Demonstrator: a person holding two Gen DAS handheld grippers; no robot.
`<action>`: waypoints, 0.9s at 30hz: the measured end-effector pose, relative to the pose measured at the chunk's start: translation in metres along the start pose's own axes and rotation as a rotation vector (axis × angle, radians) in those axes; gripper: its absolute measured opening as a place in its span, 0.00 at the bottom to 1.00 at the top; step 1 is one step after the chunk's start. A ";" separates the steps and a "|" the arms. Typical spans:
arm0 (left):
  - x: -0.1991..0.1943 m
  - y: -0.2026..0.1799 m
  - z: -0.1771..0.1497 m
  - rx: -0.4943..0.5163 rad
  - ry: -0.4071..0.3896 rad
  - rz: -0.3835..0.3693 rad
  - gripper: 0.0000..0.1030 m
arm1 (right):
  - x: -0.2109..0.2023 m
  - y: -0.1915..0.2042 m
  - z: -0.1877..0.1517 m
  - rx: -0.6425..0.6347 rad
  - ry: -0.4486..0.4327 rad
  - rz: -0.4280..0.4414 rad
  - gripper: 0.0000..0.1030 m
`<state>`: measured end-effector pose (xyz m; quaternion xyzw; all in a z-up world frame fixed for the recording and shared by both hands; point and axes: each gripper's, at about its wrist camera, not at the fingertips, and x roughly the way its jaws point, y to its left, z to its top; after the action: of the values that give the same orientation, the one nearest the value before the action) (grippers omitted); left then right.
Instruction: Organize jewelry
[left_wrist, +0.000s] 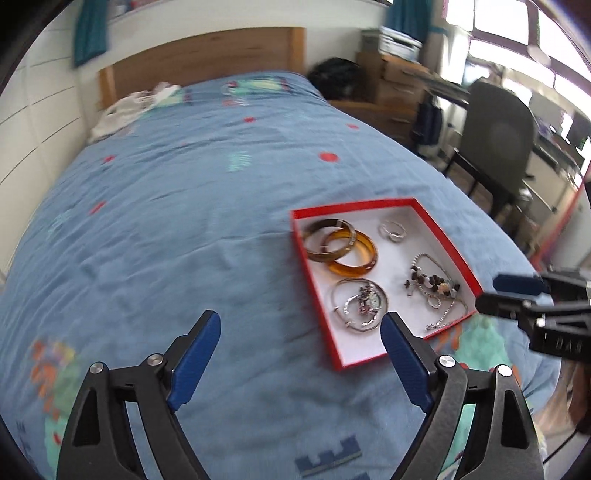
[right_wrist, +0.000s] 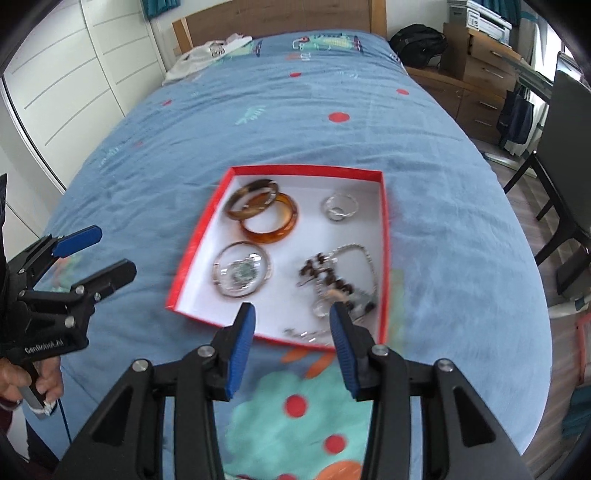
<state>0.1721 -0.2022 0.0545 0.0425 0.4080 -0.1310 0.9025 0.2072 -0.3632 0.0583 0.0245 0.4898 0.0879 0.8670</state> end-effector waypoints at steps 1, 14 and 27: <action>-0.008 0.003 -0.004 -0.014 -0.007 0.010 0.87 | -0.003 0.004 -0.003 0.009 -0.008 -0.001 0.39; -0.043 0.005 -0.045 -0.102 -0.043 0.047 0.88 | -0.023 0.037 -0.048 0.049 -0.112 -0.053 0.40; -0.034 -0.030 -0.053 -0.076 -0.057 0.052 0.88 | -0.030 0.020 -0.064 0.063 -0.186 -0.087 0.45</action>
<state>0.1043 -0.2144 0.0460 0.0147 0.3858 -0.0932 0.9177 0.1347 -0.3518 0.0528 0.0384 0.4103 0.0322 0.9106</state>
